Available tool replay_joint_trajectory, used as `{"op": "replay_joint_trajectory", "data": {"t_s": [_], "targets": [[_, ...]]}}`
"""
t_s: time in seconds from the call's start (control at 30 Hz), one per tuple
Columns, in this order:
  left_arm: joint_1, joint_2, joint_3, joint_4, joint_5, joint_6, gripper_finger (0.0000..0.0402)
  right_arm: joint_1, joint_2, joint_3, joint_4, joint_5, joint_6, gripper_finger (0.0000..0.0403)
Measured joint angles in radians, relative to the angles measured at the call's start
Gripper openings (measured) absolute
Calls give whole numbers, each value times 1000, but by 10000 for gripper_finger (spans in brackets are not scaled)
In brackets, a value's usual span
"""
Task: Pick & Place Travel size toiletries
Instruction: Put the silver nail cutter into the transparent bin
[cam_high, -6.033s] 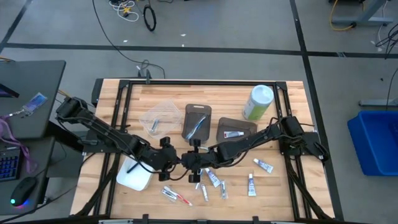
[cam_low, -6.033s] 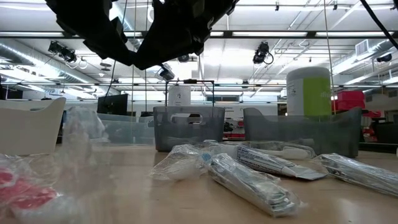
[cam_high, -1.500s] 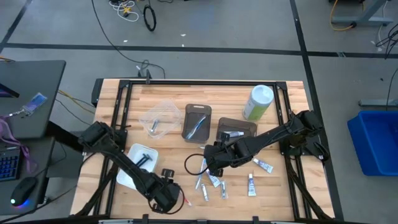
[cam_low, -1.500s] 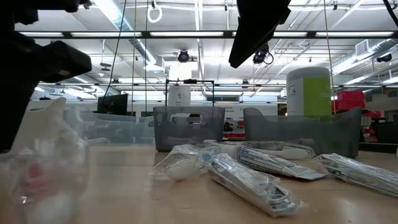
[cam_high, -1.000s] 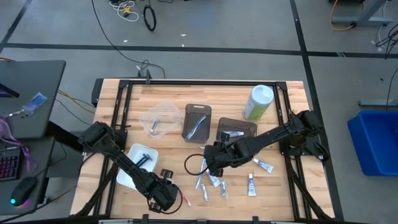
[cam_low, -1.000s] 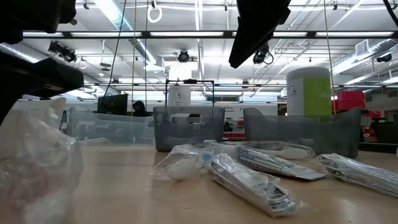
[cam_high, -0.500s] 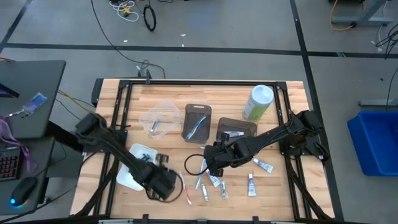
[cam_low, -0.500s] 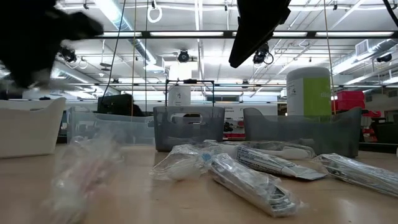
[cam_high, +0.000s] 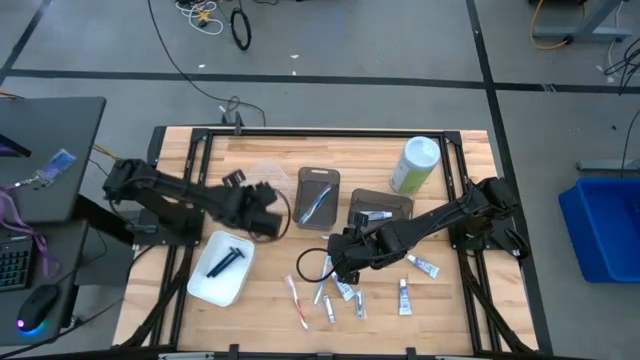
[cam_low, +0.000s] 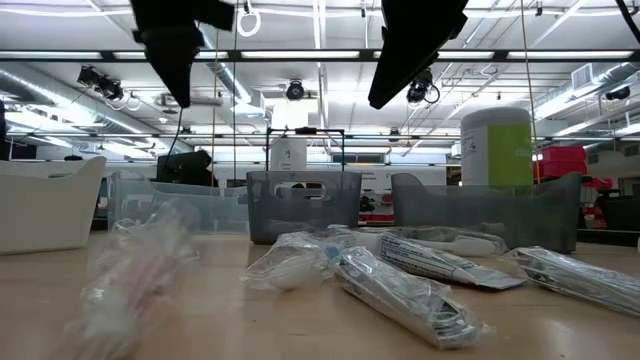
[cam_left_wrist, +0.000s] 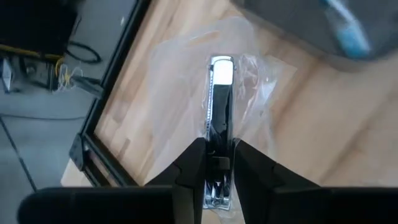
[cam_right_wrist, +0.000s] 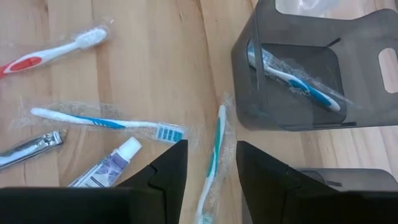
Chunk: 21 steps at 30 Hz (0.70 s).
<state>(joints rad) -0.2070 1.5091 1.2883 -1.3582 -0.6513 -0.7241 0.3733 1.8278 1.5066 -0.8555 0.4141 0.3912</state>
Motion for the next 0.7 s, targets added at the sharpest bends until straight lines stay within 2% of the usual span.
{"op": "replay_joint_trajectory", "data": {"t_s": [0.13,0.23,0.4,0.53,0.7], "targets": [[133,2,-94,140,105,89,75,0,0,0,0,0,0,146],[225,2,-194,234,191,72,77,0,0,0,0,0,0,145],[344,2,-351,352,273,51,93,0,0,0,0,0,0,146],[396,2,-423,398,289,59,110,0,0,0,0,0,0,145],[407,2,-435,413,289,112,131,0,0,0,0,1,-15,147]]}}
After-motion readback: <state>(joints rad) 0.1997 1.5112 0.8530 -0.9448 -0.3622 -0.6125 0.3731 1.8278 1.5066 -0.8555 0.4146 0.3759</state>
